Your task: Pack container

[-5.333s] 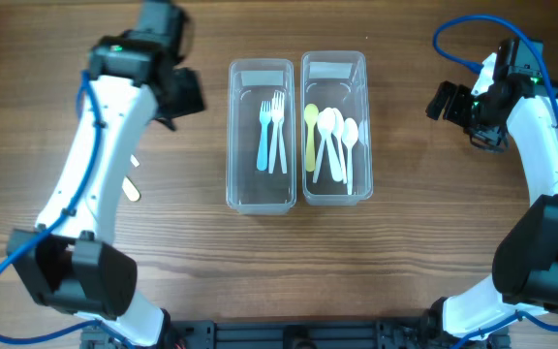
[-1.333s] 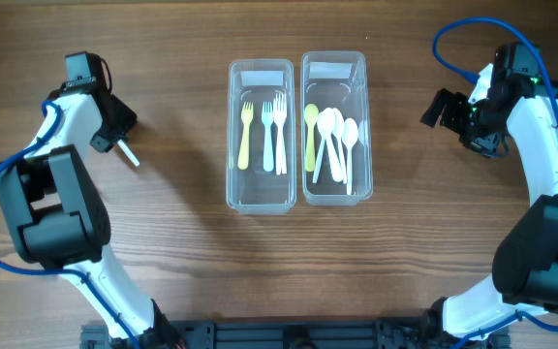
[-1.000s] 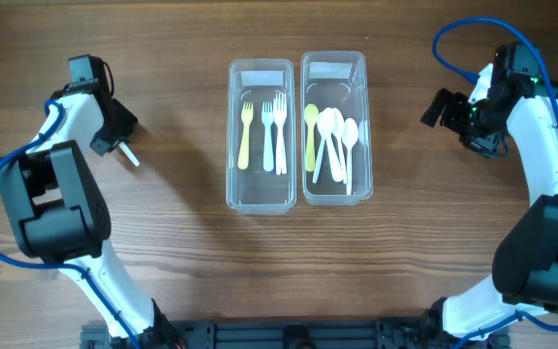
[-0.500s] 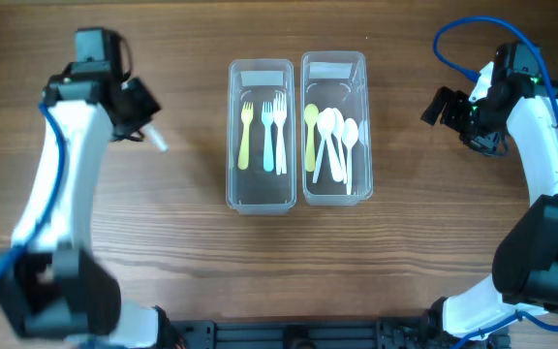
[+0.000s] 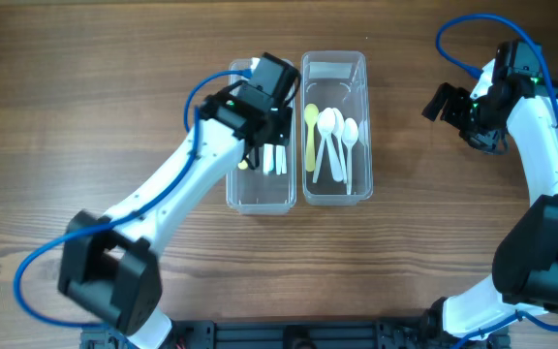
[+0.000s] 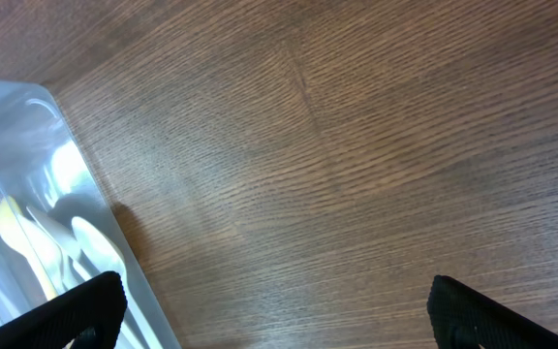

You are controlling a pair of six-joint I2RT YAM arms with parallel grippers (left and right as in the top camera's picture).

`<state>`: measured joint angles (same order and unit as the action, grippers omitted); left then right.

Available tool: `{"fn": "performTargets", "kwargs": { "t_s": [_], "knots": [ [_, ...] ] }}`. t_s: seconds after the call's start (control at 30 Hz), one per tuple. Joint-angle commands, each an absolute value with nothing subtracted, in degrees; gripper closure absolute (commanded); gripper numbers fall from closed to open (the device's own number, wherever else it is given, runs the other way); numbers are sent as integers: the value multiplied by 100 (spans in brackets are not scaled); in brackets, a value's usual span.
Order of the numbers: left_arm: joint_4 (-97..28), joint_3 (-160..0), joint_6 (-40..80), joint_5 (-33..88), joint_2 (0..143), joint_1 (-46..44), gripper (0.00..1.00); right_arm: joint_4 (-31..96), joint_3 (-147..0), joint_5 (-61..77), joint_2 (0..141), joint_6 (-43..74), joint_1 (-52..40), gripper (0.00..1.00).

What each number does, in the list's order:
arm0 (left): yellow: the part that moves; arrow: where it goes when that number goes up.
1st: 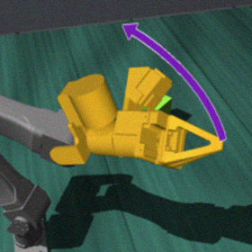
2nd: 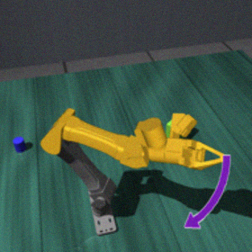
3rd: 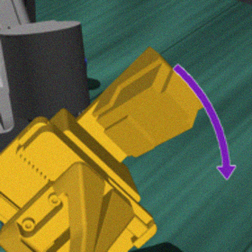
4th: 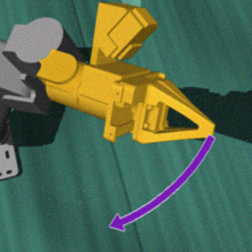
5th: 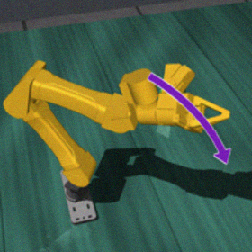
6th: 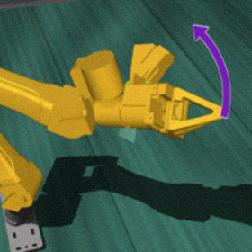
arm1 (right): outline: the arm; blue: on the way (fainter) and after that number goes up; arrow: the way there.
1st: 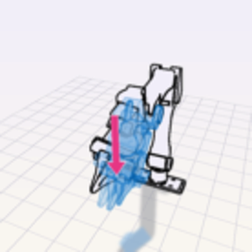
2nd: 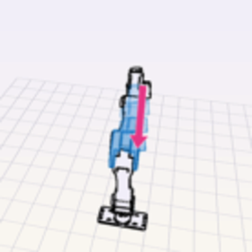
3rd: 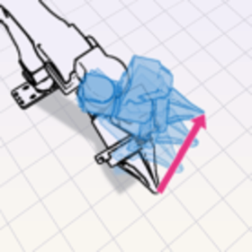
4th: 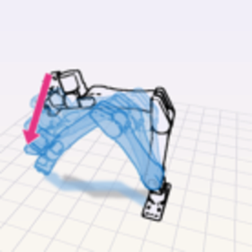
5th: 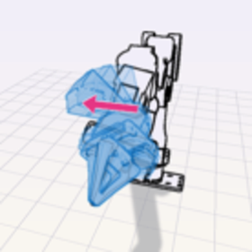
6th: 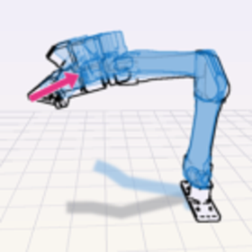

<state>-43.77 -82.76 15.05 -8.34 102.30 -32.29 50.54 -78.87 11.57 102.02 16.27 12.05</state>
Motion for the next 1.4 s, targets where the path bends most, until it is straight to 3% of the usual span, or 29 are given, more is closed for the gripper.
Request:
{"fn": "performTargets", "kwargs": {
  "t_s": [0.0, 0.3, 0.43, 0.57, 0.77, 0.8, 0.97, 1.37],
  "knots": [
    [-4202, -8232, 1028, -972, 10567, -3140, 65, 5041, -7867, 1208, 10219, 1660, 1208, 0],
    [-4545, -8884, 1415, -1420, 9529, -2716, 39, 5017, -7867, 1210, 10219, 1645, 1208, 0],
    [-4624, -8906, 1413, -1479, 8506, -2202, 21, 5135, -8093, 1597, 9998, 543, 1208, 9],
    [-4875, -8906, 1387, -1485, 7703, -1417, 9, 5236, -8779, 1557, 9286, 102, 1208, 9],
    [-5301, -8906, 644, -1490, 6698, -604, 7, 5321, -9854, 1531, 7758, -303, 1208, 0],
    [-5371, -8906, 596, -1527, 6552, -556, 2, 5295, -9920, 1531, 7481, -303, 1208, 1],
    [-5747, -8906, 598, -1616, 6086, -410, 0, 5293, -9931, 1531, 6482, -301, 1208, 0],
    [-6139, -8906, 602, -1614, 6064, -412, 0, 5885, -9926, 1531, 6029, -298, 1208, 0]
  ]
}}
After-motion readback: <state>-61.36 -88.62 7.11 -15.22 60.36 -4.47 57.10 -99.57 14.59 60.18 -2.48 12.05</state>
